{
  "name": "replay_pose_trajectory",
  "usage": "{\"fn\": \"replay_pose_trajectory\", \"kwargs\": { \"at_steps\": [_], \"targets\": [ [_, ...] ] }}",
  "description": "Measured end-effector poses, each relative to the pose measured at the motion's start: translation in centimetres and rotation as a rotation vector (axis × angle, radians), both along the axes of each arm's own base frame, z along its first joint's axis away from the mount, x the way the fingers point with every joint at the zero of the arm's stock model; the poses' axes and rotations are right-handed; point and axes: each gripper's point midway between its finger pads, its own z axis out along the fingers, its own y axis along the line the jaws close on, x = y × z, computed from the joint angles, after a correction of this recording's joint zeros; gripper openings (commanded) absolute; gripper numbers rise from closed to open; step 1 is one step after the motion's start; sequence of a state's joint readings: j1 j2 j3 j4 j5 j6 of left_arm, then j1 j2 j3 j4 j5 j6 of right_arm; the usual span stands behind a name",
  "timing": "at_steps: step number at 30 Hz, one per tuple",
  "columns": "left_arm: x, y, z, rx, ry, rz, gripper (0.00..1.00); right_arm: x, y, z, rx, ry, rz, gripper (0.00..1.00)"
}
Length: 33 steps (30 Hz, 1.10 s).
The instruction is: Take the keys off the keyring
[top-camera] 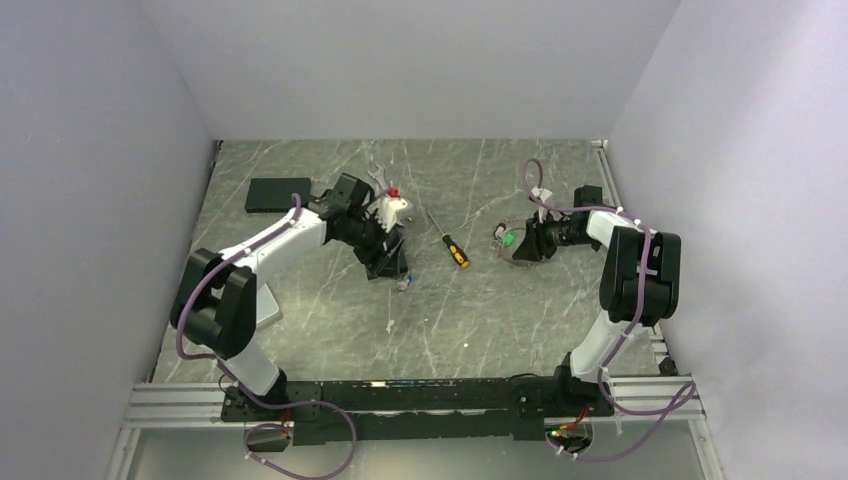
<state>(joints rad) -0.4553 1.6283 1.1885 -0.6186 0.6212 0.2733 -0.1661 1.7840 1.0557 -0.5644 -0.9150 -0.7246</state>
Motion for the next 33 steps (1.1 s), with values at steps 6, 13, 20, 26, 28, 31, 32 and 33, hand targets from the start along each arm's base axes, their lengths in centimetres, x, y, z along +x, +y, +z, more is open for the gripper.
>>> {"fn": "replay_pose_trajectory", "kwargs": {
  "at_steps": [6, 13, 20, 26, 28, 31, 32, 33],
  "targets": [
    [-1.3, -0.9, -2.2, 0.108, -0.033, -0.068, 0.69, -0.4, -0.1, 0.5, -0.009, -0.001, 0.000, 0.51],
    [-3.2, -2.1, -5.6, 0.262, -0.053, -0.141, 0.64, -0.6, 0.8, 5.2, 0.043, -0.102, -0.053, 0.64],
    [-3.4, -2.2, -8.0, 0.380, -0.087, -0.157, 0.60, -0.8, 1.5, 9.4, 0.100, -0.238, -0.107, 0.66],
    [-2.5, -2.1, -9.2, 0.458, -0.124, -0.149, 0.59, -0.7, 1.8, 9.7, 0.131, -0.244, -0.126, 0.66],
    [-2.2, -2.1, -9.3, 0.473, -0.137, -0.143, 0.59, -0.7, 1.9, 9.8, 0.138, -0.238, -0.128, 0.66],
    [-1.7, -2.0, -9.3, 0.488, -0.149, -0.134, 0.55, -0.6, 1.9, 10.0, 0.146, -0.241, -0.131, 0.66],
    [-1.6, -2.1, -9.4, 0.491, -0.150, -0.132, 0.52, -0.6, 1.9, 10.0, 0.147, -0.242, -0.132, 0.66],
    [-1.5, -2.1, -9.4, 0.492, -0.151, -0.130, 0.47, -0.5, 2.0, 10.0, 0.149, -0.243, -0.132, 0.66]
  ]
}}
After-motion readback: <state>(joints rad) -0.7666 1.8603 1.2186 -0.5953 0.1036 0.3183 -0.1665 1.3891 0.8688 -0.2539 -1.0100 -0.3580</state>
